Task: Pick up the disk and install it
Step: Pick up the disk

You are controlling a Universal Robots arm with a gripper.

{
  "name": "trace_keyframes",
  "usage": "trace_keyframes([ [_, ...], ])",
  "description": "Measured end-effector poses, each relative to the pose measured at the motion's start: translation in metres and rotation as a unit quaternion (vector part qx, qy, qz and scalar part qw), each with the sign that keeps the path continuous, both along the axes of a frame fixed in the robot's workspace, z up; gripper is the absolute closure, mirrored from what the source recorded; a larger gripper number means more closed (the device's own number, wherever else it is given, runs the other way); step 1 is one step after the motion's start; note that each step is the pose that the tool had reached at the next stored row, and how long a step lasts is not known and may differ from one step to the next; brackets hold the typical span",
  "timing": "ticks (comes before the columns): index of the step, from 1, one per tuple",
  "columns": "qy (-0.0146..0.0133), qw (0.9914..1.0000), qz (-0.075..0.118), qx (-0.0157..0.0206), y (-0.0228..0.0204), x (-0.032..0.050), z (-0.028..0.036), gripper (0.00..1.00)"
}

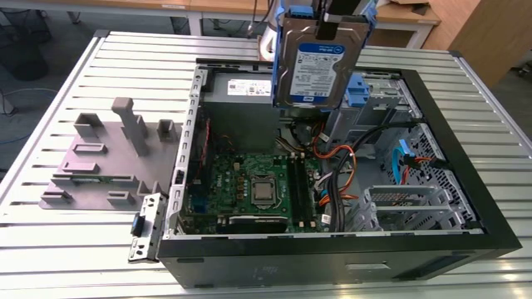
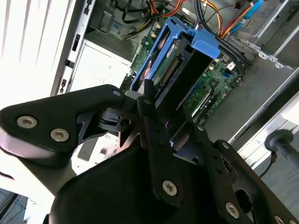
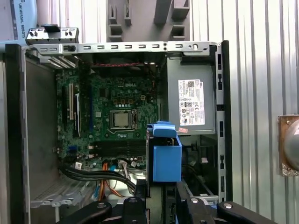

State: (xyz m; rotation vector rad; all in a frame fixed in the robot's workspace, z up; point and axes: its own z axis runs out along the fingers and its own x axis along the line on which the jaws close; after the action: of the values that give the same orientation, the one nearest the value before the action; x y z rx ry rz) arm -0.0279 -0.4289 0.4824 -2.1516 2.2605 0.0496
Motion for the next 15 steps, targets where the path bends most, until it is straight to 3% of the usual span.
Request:
trace_keyframes([
  [2,0.0000,1.00000,0.000,-0.0002,-0.0021,0.0000,0.0000,0.65],
  [10,0.0000,1.00000,0.000,-0.0003,-0.0027,0.0000,0.0000,0.65],
  [15,0.0000,1.00000,0.000,-0.0010,-0.0057,0.0000,0.0000,0.65],
])
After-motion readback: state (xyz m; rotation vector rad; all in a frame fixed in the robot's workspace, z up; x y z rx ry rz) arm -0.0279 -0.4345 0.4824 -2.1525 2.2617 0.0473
